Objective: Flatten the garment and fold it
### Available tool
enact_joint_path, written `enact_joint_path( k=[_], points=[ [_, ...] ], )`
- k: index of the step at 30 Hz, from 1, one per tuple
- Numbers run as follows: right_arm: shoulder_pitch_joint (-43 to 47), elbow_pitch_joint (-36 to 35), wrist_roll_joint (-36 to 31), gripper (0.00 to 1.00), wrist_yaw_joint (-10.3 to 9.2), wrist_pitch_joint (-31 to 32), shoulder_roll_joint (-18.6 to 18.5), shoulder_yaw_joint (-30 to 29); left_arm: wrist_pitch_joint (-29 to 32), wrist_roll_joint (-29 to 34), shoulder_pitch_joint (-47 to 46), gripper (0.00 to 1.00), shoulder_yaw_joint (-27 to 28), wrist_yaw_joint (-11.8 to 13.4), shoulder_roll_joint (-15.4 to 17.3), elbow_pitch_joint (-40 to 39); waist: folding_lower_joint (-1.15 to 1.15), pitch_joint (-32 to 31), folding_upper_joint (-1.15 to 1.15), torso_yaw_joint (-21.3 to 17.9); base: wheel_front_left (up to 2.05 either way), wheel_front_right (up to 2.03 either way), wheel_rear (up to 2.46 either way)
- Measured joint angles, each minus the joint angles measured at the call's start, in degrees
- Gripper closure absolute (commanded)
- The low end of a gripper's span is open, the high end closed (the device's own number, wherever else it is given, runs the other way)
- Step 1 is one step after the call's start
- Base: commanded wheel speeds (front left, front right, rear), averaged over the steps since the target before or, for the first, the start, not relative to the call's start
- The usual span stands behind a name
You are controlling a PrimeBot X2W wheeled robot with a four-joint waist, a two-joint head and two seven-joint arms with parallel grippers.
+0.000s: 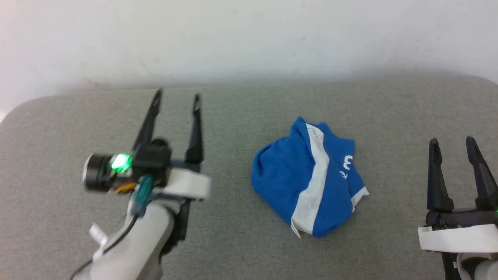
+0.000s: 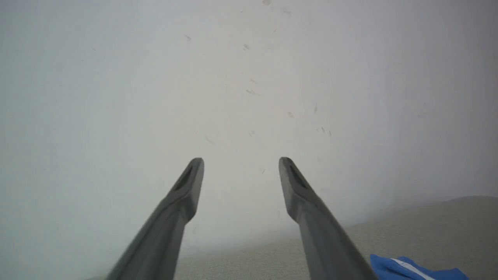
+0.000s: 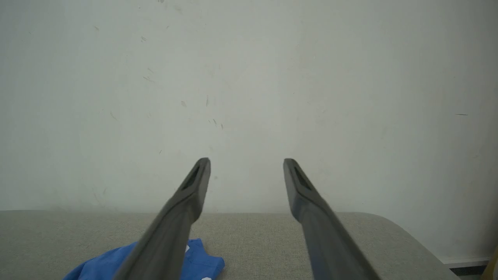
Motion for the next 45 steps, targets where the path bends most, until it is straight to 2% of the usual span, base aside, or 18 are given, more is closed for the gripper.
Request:
enact_joint_path(
  k=[3, 8, 10, 14, 21, 30, 34, 36, 41, 45],
  points=[
    [0.08, 0.02, 0.01, 0.00, 0.00, 0.01, 0.01, -0.29, 0.00, 4.05, 6.43, 0.00, 5.50, 1.78, -0.67, -2.98, 0.00, -0.27, 0.00, 0.67, 0.00, 0.00, 0.00],
    [0.19, 0.26, 0.32, 0.00, 0.00, 0.00, 0.00, -1.11, 0.00, 8.66, 15.32, 0.00, 13.73, 1.65, -3.36, -6.19, 0.00, -0.22, 0.00, 1.09, 0.00, 0.00, 0.00],
    [0.41, 0.56, 0.47, 0.00, 0.00, 0.00, 0.01, -1.35, 0.00, 9.88, 18.36, 0.00, 16.08, -0.10, -4.53, -6.76, 0.01, -0.22, 0.00, 1.17, 0.00, 0.00, 0.00],
    [1.24, 1.62, 0.62, 0.00, 0.00, 0.01, 0.00, -1.45, 0.00, 11.67, 23.29, 0.00, 19.68, -5.11, -6.77, -6.99, 0.01, -0.38, 0.00, 1.31, 0.00, 0.00, 0.00],
    [2.58, 2.45, 1.10, 0.00, 0.00, 0.01, 0.01, -1.63, 0.00, 15.11, 28.12, 0.00, 25.33, -11.96, -10.63, -6.90, 0.01, -0.89, 0.00, 1.59, 0.00, 0.00, 0.00],
    [2.63, 3.09, 1.11, 0.00, 0.00, 0.01, 0.01, -1.23, 0.00, 18.66, 29.06, 0.00, 29.55, -15.86, -13.86, -6.59, 0.00, -1.61, 0.00, 1.78, 0.00, 0.00, 0.00],
    [2.62, 3.07, 1.12, 0.00, 0.00, 0.01, 0.00, -0.98, 0.00, 19.78, 27.72, 0.00, 30.62, -17.58, -14.74, -6.08, 0.00, -1.52, 0.00, 1.53, 0.00, 0.00, 0.00],
    [2.58, 3.01, 1.14, 0.00, 0.00, 0.01, 0.00, -0.85, 0.00, 20.06, 24.63, 0.00, 30.60, -19.49, -14.63, -5.15, 0.01, -1.34, 0.00, 1.40, 0.00, 0.00, 0.00],
    [2.29, 2.57, 1.18, 0.00, 0.00, 0.01, 0.02, -0.26, -0.01, 20.61, 11.64, 0.00, 29.56, -25.06, -12.90, 0.44, 0.01, -0.39, 0.00, 0.83, 0.00, 0.00, 0.00],
    [1.59, 2.26, 1.19, 0.00, 0.00, 0.01, 0.01, -0.29, 0.47, 21.04, 0.73, 0.00, 26.59, -30.52, -11.71, 8.96, 0.02, 0.65, 0.00, -0.02, 0.00, 0.00, 0.00]
  ],
)
